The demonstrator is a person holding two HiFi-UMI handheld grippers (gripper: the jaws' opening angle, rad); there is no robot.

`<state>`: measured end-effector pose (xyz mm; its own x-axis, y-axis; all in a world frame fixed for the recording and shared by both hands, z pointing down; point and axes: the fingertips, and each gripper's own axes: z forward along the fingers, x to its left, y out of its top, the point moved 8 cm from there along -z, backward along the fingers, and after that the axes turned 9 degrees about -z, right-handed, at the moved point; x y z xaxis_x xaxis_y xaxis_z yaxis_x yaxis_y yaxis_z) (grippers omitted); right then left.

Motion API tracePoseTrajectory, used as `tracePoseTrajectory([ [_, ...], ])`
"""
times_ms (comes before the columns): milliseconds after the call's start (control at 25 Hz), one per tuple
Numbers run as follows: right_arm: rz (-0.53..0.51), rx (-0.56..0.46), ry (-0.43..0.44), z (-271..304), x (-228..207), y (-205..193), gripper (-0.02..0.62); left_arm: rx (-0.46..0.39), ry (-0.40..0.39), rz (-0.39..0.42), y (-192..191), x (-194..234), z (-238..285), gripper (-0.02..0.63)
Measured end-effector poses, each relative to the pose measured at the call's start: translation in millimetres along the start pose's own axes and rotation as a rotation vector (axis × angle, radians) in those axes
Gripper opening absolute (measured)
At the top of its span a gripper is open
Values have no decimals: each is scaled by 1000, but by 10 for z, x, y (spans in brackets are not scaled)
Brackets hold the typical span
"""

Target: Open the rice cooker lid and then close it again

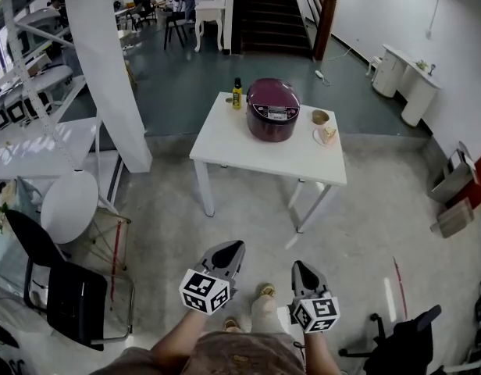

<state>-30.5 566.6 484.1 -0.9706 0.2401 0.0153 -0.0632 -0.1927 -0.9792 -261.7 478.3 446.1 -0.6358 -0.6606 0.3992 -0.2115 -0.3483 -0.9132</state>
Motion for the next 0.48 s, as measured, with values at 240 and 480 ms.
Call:
tracePoseTrajectory([
  [240, -1, 1, 15, 291, -150, 14, 0, -13, -2, 1, 71, 124, 258, 21],
  [480, -2, 5, 37, 716, -307, 59, 0, -6, 0, 4, 188, 335, 575, 21],
])
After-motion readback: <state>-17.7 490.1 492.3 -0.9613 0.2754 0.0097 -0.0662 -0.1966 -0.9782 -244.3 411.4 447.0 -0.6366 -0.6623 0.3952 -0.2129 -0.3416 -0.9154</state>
